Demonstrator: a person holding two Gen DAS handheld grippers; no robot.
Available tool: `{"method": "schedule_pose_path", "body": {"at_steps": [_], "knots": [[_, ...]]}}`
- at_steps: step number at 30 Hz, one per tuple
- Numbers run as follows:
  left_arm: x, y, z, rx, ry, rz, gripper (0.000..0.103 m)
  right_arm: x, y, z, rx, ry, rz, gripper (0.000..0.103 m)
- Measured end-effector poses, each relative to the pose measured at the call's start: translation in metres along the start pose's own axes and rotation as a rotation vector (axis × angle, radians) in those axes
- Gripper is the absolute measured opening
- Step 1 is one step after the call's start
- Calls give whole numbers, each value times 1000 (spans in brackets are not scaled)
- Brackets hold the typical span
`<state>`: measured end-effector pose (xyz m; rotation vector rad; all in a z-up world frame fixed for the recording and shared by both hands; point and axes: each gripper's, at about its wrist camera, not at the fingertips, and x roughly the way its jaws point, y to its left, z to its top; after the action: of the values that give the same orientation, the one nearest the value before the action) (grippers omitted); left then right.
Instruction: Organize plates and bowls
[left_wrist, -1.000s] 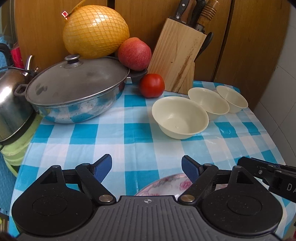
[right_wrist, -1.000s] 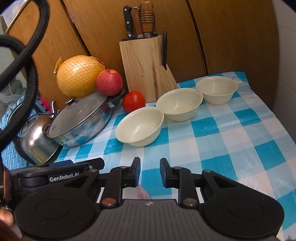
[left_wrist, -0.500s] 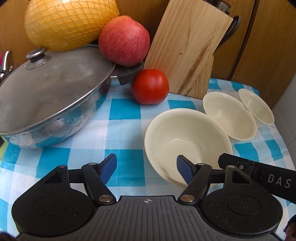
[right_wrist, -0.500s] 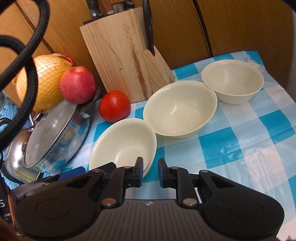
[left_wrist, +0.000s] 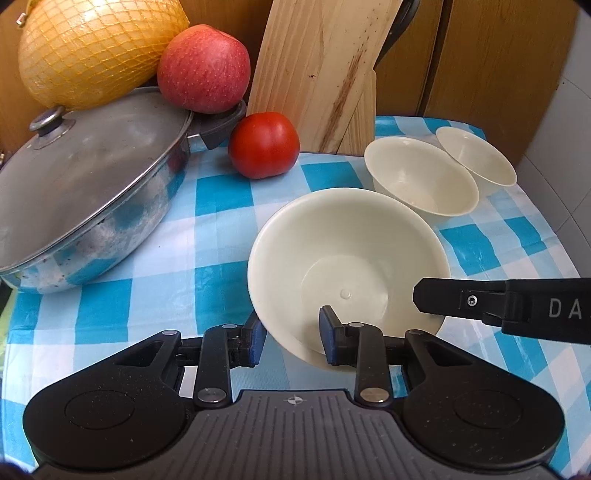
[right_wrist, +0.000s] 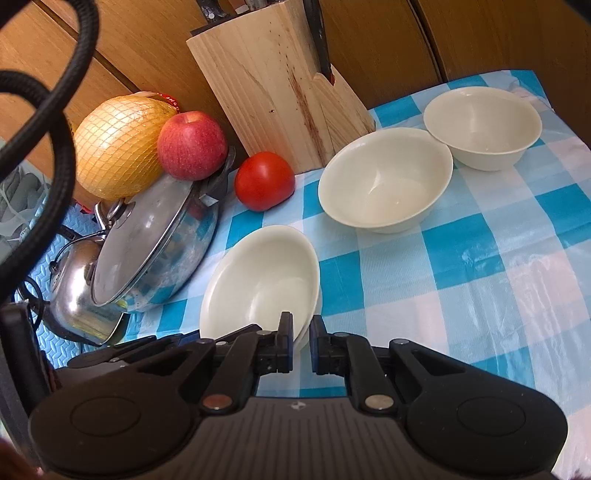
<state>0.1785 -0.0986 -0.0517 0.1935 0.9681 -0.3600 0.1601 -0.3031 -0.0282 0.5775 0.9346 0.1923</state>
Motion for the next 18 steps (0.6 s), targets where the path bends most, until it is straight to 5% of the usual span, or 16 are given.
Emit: {"method": "schedule_pose_path", "body": {"at_steps": [4,11,18], "knots": [[-1,-1,-5,10,7,16,42,6,-3,-4,22,11,-13,11],[-9,1,-3,27,-31,62,70,0,-6,-2,29,-42,-39,13],[-17,3,3,29,-66,70,72,-14,-13,4,34,-91,-31,14]]}}
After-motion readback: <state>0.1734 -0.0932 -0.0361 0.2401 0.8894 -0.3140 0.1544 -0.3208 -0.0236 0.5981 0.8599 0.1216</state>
